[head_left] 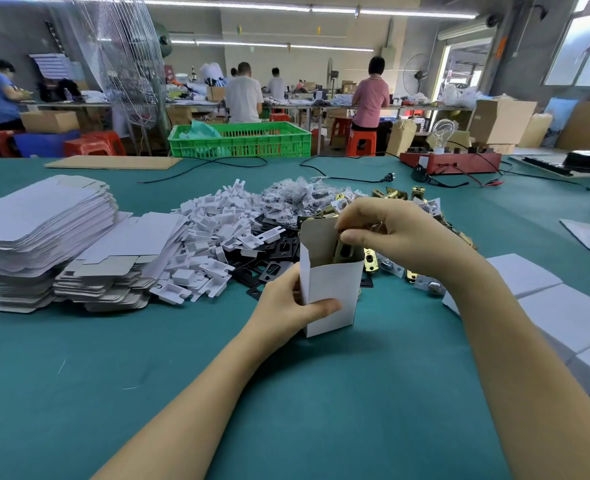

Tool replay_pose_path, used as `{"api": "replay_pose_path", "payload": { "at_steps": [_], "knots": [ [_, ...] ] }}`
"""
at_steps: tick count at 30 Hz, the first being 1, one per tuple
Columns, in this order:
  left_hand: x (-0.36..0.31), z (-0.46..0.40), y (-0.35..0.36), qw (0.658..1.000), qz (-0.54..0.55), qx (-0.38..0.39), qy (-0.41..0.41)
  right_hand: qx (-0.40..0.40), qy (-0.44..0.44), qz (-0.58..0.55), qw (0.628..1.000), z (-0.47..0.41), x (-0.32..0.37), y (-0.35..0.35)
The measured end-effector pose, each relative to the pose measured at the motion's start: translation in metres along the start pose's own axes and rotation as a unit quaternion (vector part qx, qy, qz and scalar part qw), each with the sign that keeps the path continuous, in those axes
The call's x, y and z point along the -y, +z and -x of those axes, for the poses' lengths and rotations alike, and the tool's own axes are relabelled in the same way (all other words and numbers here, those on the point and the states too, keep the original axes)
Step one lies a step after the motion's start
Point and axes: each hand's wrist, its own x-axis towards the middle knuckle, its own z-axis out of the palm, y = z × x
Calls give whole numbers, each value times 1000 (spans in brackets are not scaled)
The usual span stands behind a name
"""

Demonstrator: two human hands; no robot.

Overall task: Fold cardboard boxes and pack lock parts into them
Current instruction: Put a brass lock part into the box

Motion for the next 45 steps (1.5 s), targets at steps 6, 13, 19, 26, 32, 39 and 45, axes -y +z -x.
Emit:
{"api": "replay_pose_path", "payload": {
  "at_steps": [6,13,19,26,32,39,45],
  "knots": [
    [2,-1,0,1000,-3,-2,-3,32,-1,92,995,-1,2,-3],
    [1,-1,1,1000,3,-4,-7,38,-31,229,972,-5,4,5],
    [1,-1,0,1000,0,-1,-11,24,-45,222,974,-6,1,6],
    [0,-1,0,1000,-11,-3,-14,16,-3,101,995,-3,2,2],
    [1,0,2,1000,-14,-14,-11,-50,60,-79,994,-1,-5,-2],
    [0,2,4,999,-28,-43,1,-142,203,-318,915,-1,-28,13],
    [-2,6,3,998,-47,-48,2,-119,249,-243,930,-2,-47,43]
  ]
}}
